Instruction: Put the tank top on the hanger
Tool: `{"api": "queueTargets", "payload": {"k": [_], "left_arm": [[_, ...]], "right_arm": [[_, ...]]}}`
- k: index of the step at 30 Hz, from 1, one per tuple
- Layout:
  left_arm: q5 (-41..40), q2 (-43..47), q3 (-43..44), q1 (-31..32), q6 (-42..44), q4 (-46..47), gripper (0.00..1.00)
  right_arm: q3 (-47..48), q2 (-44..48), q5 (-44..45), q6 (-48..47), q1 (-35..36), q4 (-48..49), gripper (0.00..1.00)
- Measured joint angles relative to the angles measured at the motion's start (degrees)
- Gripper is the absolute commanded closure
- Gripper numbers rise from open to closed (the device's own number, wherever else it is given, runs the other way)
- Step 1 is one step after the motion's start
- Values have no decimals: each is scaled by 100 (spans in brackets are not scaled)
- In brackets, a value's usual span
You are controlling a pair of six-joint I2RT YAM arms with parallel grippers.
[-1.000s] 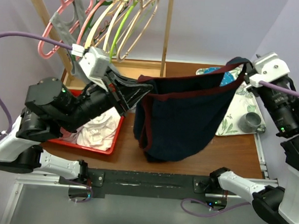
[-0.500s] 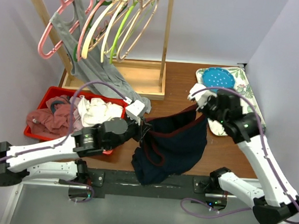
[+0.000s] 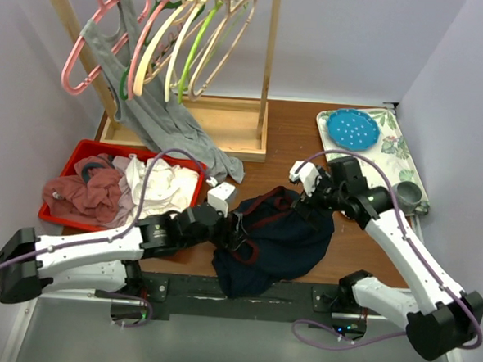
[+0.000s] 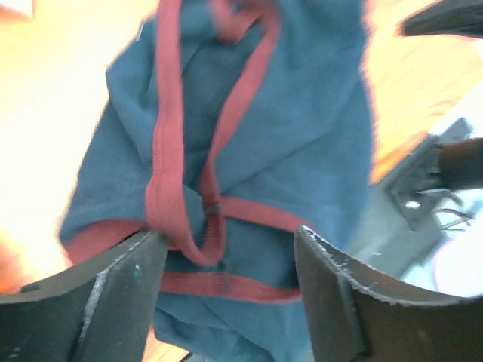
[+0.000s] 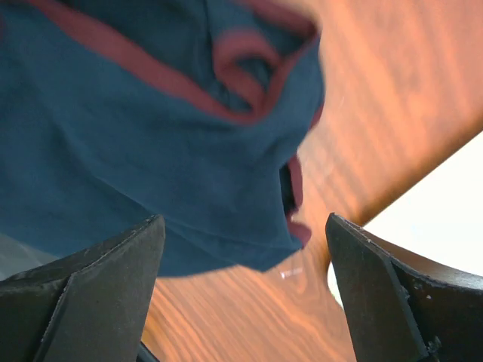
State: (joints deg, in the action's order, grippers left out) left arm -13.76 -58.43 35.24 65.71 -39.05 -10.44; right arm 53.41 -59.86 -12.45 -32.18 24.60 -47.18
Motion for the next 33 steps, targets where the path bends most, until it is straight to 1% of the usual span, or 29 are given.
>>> {"api": "queueTargets", "payload": {"k": [4,8,11,13,16,19,24,27,33], "left_arm": [[85,516,793,-2,396,-599,16],[-57,835,2118,-2,962,-1241,8],[-404,675,3368,-9,1491,-1641,4],[-667,363,4214,-52,1825,-1840,4],[-890,-245,5414,-452,2236,-2063,4],[-868,-966,6513,-1176,2520,-2194,4],[-614,-2074,8017,-1921,2684,-2583,6],[-269,-2476,8494,-2315,2660,-2669,8],[420,-2741,8585,-3163,2503,-2793,13]], "right_arm": [[262,282,-785,188,-155,168,5],[140,155,-1749,341,-557,341,5],[-57,-98,-2382,424,-994,463,5],[-142,-262,-2680,435,-1215,452,5],[-179,-328,-2933,435,-1298,485,5],[-240,-289,-3091,426,-1327,501,5],[-299,-289,-3171,391,-1388,503,5],[-299,-286,-3187,363,-1405,505,5],[-299,-286,-3189,315,-1414,503,5]]}}
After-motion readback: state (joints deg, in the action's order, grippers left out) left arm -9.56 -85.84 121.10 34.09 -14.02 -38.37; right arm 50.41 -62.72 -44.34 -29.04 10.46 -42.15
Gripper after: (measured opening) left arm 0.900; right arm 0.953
